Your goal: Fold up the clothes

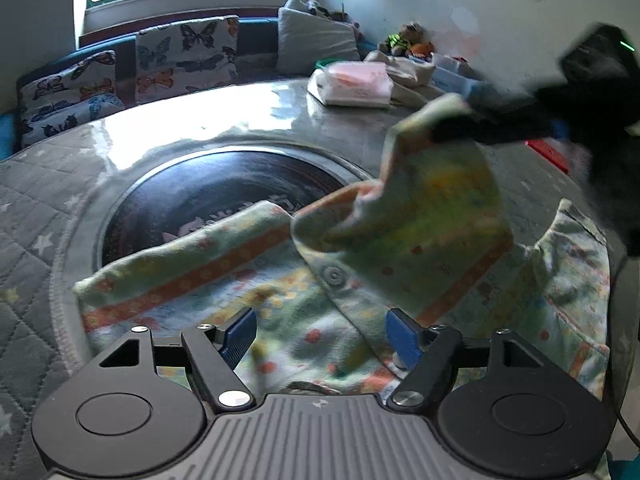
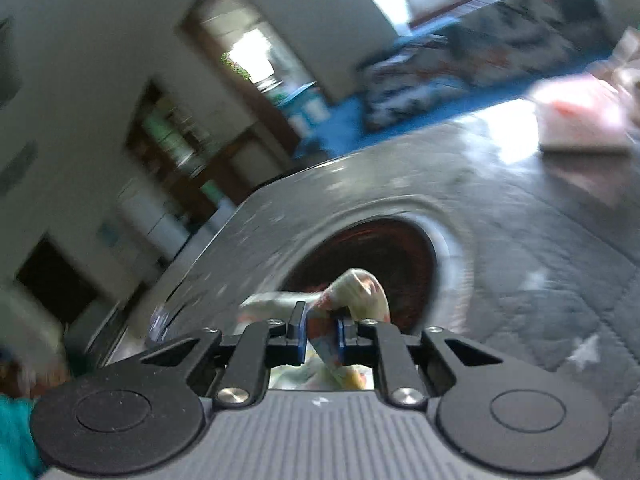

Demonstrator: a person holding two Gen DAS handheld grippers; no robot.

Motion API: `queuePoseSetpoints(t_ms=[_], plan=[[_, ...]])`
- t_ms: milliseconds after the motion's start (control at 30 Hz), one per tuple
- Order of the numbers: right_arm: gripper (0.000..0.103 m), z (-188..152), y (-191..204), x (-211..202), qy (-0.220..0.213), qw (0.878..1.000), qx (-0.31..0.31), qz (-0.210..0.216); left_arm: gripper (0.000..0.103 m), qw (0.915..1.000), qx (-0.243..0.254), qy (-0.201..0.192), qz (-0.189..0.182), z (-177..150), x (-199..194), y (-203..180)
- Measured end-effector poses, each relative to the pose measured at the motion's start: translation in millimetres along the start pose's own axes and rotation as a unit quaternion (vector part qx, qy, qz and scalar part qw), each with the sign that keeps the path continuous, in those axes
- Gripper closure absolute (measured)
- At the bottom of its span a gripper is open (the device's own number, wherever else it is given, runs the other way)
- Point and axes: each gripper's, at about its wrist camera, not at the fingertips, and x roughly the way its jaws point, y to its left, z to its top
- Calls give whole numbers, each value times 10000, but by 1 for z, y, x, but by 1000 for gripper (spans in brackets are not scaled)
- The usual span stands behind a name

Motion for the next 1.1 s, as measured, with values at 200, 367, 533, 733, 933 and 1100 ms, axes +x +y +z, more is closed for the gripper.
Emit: queuePoseSetpoints(t_ms=[200, 367, 533, 733, 933, 1100], plan=[[93, -41, 52, 11, 901, 9873, -1307, 13, 28, 9982, -176, -314, 473, 8, -22, 25], [93, -77, 68, 33, 1495, 9684, -1966, -351, 28, 9925, -587, -366, 1009, 23, -22, 57], [85, -82, 70, 31, 1470, 9686, -1949, -478, 27, 9879, -902, -159, 1255, 32, -3, 89], [75, -75, 64, 25, 1209, 9772, -1600, -695, 35, 9917, -832, 30, 978, 29, 18, 95], [88, -69, 58, 17, 846, 9810, -1458, -962, 87, 9952, -566, -304, 737, 25, 3, 81], [90, -66, 63, 8, 528, 9770, -1646, -1247, 88, 9924, -240, -1113, 460, 20, -43, 61]])
